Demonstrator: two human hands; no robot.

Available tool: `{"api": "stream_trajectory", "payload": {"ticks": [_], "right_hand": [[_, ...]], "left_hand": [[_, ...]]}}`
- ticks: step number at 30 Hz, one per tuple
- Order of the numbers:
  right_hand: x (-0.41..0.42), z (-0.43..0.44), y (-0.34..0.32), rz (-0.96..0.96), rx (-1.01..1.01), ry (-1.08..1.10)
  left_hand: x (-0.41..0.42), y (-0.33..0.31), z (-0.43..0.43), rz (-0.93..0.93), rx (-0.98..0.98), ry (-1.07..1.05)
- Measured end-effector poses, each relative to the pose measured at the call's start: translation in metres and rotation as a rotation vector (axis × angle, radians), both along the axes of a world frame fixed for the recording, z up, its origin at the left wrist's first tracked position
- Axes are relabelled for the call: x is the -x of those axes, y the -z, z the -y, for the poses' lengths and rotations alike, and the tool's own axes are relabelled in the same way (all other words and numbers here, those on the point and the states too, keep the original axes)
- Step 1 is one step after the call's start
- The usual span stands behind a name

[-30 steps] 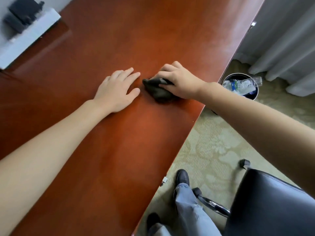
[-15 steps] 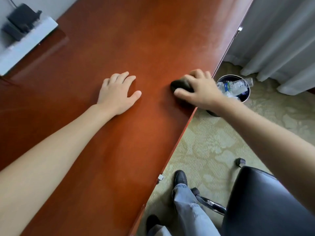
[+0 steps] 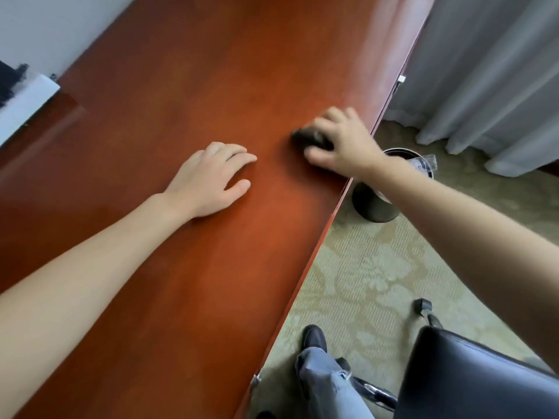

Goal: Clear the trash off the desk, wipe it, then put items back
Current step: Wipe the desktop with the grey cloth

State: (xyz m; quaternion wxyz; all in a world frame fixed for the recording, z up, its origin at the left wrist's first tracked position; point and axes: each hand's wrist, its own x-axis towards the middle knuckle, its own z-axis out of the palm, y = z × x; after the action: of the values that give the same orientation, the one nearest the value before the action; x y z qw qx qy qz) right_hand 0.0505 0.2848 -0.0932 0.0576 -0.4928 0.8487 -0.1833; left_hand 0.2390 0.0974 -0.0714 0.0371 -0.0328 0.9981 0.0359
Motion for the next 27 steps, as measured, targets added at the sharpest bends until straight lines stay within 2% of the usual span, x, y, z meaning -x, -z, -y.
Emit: {"api": "stream_trajectory", "payload": {"ticks": [2, 4, 7, 10, 12, 19, 24, 27], "right_hand": [[-0.014, -0.023, -0.003, 0.090, 0.026, -0.252], [-0.020, -0.047, -0.015, 0.276, 0.021, -0.356], [-0.010, -0.057, -0.035, 0.440, 0.173, -0.253], [0.005, -0.048, -0.069, 0.524, 0.386, -0.131], [0.014, -0.041, -0.089, 0.598, 0.419, -0.123], [0.071, -0.030, -0.114, 0.844, 0.383, -0.090], [0.149, -0.009, -0.104, 0.781, 0.323, -0.017], [0.200, 0.005, -0.102, 0.887, 0.336, 0.004]], "left_hand": [[0.007, -0.002, 0.005, 0.029, -0.002, 0.064], [0.015, -0.009, 0.009, 0.032, 0.013, 0.117], [0.035, -0.022, 0.005, -0.013, -0.034, 0.195], [0.064, -0.045, -0.016, -0.074, -0.251, 0.253], [0.086, -0.062, -0.030, -0.085, -0.426, 0.261], [0.162, -0.096, -0.037, -0.108, -0.988, -0.058], [0.236, -0.087, -0.017, 0.057, -0.977, -0.098], [0.280, -0.082, -0.007, 0.073, -1.065, -0.157]]}}
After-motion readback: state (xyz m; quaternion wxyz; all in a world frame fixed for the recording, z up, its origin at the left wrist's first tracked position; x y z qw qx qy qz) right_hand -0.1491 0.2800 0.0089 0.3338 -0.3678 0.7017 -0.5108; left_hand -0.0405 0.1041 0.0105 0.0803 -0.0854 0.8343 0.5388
